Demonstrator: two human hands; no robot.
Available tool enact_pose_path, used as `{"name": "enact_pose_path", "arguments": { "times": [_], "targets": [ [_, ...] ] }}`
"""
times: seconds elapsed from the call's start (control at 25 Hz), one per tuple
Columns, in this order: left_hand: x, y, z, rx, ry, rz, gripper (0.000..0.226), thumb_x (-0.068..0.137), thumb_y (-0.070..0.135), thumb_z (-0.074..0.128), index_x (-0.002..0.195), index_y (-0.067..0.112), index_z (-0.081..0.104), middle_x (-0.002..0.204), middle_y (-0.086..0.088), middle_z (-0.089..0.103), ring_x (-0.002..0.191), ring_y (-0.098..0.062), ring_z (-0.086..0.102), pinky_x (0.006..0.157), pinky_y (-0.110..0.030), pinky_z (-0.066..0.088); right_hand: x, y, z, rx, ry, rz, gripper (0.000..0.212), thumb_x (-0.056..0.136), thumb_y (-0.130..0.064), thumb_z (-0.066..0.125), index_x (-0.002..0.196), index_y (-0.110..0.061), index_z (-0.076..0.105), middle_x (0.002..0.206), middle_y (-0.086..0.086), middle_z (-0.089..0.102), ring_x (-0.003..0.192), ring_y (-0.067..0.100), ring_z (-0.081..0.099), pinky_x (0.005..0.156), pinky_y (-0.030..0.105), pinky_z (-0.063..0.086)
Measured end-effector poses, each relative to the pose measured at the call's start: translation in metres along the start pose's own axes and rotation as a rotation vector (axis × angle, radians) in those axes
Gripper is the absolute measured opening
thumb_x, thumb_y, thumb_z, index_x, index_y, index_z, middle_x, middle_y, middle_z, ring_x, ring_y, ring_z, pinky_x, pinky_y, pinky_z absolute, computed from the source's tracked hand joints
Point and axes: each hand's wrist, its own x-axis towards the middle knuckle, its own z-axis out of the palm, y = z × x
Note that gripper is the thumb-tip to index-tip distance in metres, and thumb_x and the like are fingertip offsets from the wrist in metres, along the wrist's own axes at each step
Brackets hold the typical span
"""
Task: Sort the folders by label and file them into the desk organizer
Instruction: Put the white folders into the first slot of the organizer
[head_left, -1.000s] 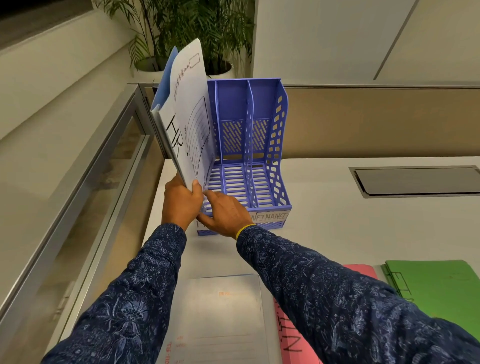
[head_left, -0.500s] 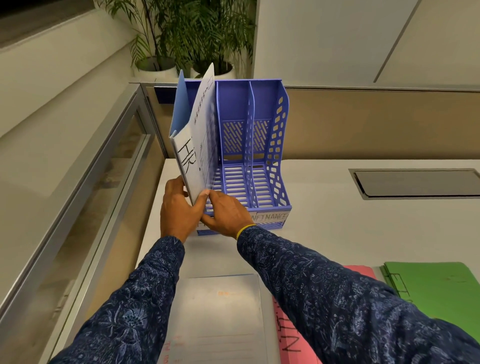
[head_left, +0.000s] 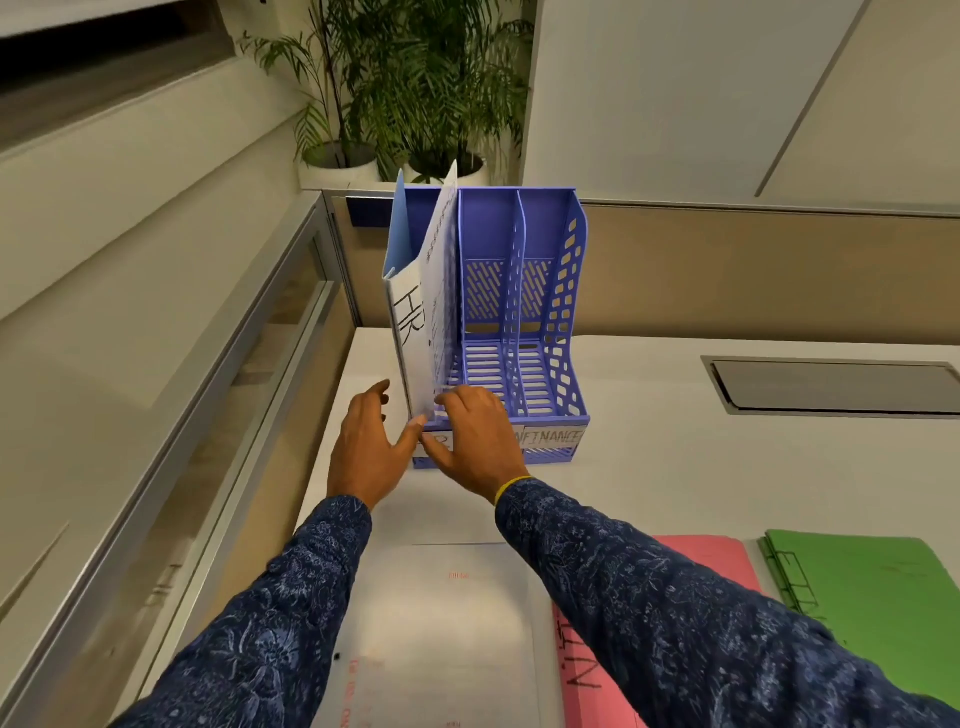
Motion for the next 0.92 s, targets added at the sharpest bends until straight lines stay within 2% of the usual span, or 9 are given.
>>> {"name": "enact_pose_path", "arguments": {
  "times": [0.16,0.32,0.52,0.72,0.92],
  "targets": [
    [-0.038,-0.015,-0.009,0.072,-0.089,-0.044,0.071,0.087,0.053,0.061,0.146,0.025,0.033,0.150,-0.005,0.041,0.131,-0.027,0.047,0.101,-0.048,0.048,-0.051,-0.003,-0.012,-0.008,-0.105,0.005,0.053,0.088,-0.045,0.064,0.129,-0.015,0.053,0.126,0.005,0.057,0.115,0.024,0.050,0.105,0.038,0.041],
    [-0.092,-0.036,-0.017,0.162,-0.180,-0.137,0.082,0.080,0.068,0.053,0.148,0.027,0.029,0.156,-0.003,0.034,0.139,-0.028,0.039,0.109,-0.048,0.037,-0.114,0.001,-0.022,-0.027,-0.262,0.076,0.065,0.088,-0.051,0.061,0.140,-0.017,0.043,0.145,0.005,0.045,0.132,0.025,0.041,0.115,0.039,0.031],
    [-0.158,-0.058,-0.016,0.339,-0.293,-0.113,0.085,0.085,0.067,0.054,0.151,0.023,0.025,0.159,-0.002,0.027,0.145,-0.024,0.027,0.116,-0.048,0.022,-0.195,0.005,-0.022,-0.053,-0.425,0.163,0.081,0.087,-0.061,0.054,0.151,-0.020,0.027,0.161,0.006,0.021,0.147,0.024,0.021,0.122,0.041,0.016],
    [-0.214,-0.064,-0.011,0.526,-0.418,-0.070,0.098,0.077,0.082,0.044,0.154,0.028,0.016,0.165,-0.002,-0.005,0.152,-0.024,-0.004,0.120,-0.052,0.003,-0.253,-0.003,-0.019,-0.034,-0.500,0.197,0.095,0.082,-0.070,0.055,0.155,-0.024,0.015,0.165,0.005,0.006,0.151,0.024,0.010,0.122,0.040,0.011],
    [-0.264,-0.082,-0.015,0.646,-0.458,-0.105,0.115,0.063,0.098,0.024,0.154,0.034,-0.003,0.159,-0.004,-0.031,0.146,-0.030,-0.027,0.116,-0.057,-0.012,-0.296,-0.017,-0.012,-0.057,-0.587,0.157,0.104,0.078,-0.081,0.045,0.156,-0.029,0.000,0.164,0.005,-0.014,0.152,0.023,-0.010,0.122,0.039,-0.003]
  ]
}}
